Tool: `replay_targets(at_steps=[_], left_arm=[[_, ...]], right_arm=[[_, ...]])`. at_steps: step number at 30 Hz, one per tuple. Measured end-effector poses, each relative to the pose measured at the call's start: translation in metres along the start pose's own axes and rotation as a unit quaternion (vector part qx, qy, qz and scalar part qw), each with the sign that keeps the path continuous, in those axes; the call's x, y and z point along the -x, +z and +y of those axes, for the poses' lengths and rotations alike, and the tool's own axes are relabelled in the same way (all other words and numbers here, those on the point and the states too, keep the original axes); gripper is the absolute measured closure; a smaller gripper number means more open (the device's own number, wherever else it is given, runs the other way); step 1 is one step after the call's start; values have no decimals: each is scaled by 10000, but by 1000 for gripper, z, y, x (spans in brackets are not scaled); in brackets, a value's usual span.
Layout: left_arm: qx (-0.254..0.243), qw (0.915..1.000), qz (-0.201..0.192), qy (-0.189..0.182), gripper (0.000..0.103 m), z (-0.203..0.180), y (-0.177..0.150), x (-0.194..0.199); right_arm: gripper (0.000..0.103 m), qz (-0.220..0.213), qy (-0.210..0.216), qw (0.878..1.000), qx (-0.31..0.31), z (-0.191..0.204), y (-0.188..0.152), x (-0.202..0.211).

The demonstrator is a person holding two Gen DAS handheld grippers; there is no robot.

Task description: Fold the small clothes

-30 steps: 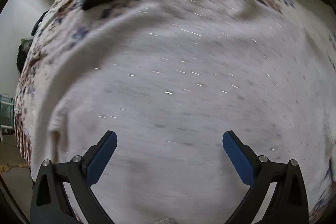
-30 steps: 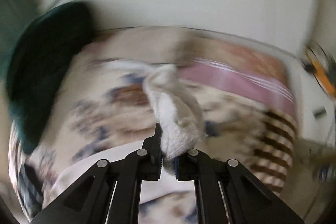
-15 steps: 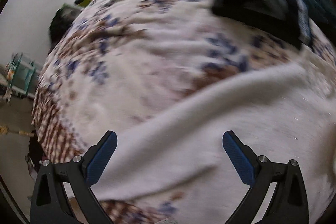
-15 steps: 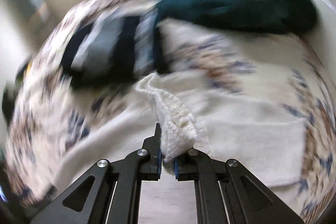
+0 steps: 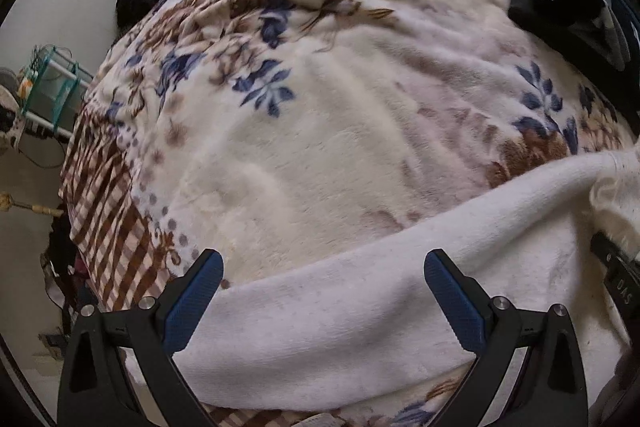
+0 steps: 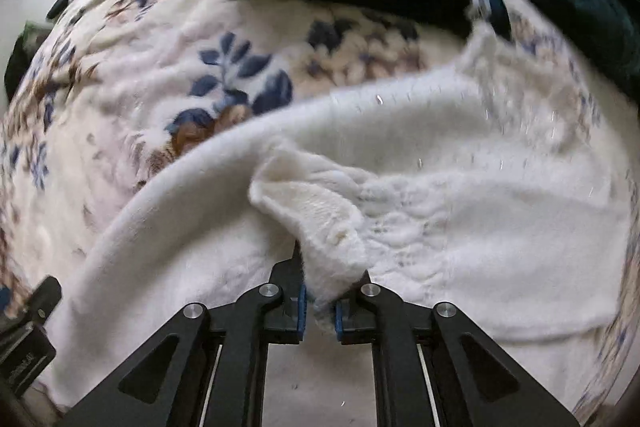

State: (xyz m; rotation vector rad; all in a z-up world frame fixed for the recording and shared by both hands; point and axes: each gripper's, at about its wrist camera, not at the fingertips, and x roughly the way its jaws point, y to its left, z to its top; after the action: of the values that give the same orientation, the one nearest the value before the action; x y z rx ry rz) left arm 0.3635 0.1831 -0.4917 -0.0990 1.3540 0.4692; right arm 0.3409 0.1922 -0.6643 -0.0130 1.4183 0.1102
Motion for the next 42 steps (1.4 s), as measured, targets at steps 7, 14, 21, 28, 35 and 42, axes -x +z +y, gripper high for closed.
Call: replay_targets(at_steps=[7, 14, 21, 28, 35, 42], left_arm=[[792, 9966, -46, -198, 0, 59, -33, 23], [2634, 9601, 885, -326, 0, 149, -124, 0], [5456, 8190, 1126, -1371, 0, 233, -203, -55], [6376, 7568, 562, -1325, 55, 267, -215, -80], [5431, 8376, -326, -489, 93, 260, -173, -40], [3138, 9388, -1419, -66, 94, 180, -91, 45]], right_arm=[[21, 46, -381, 9948, -946, -79, -29, 49], [7, 215, -594, 9897, -1288, -148, -55, 68], [7, 264, -706, 9931, -894, -166, -68, 76], [7, 197, -1020, 9921, -698, -172, -66, 81], [7, 89, -1589, 9867, -344, -170, -65, 79], [7, 71, -1434, 9891, -322, -173, -74, 74]])
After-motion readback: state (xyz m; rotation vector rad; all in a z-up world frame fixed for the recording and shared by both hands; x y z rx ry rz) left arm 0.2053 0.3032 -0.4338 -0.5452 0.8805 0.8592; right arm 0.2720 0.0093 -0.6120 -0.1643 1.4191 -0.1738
